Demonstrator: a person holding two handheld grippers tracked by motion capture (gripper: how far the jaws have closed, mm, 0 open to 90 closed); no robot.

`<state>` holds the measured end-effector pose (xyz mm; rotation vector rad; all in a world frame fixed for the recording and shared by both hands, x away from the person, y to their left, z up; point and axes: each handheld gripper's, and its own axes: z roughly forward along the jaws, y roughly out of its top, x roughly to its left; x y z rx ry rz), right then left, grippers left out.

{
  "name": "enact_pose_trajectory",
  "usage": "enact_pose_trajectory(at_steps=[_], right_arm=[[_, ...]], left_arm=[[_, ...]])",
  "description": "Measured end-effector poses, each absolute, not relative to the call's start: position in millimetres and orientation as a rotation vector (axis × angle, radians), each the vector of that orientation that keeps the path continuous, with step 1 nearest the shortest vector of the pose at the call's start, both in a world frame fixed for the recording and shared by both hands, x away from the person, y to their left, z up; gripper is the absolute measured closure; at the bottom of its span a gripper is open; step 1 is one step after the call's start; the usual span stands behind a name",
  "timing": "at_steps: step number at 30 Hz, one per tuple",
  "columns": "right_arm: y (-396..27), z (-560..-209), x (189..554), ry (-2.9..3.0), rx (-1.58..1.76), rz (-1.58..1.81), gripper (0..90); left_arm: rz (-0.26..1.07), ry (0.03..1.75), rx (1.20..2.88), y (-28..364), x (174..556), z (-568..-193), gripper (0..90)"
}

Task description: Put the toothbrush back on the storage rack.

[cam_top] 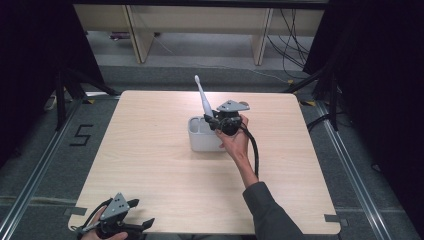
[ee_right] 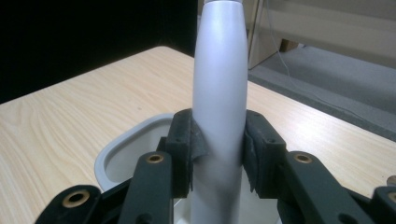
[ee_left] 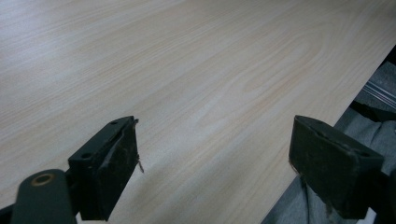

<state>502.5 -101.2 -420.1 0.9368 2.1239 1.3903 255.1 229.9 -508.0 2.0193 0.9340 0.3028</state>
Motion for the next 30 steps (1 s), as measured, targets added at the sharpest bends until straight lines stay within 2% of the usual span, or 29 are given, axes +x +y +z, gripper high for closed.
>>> enact_pose_trajectory(at_steps=[30], right_arm=[[-96.3,-427.1,506.3,2.252,0.928,1.156,66.2]], left_arm=[[0.298,0.938,2.008,228.3,255.0,-509.6,15.0]])
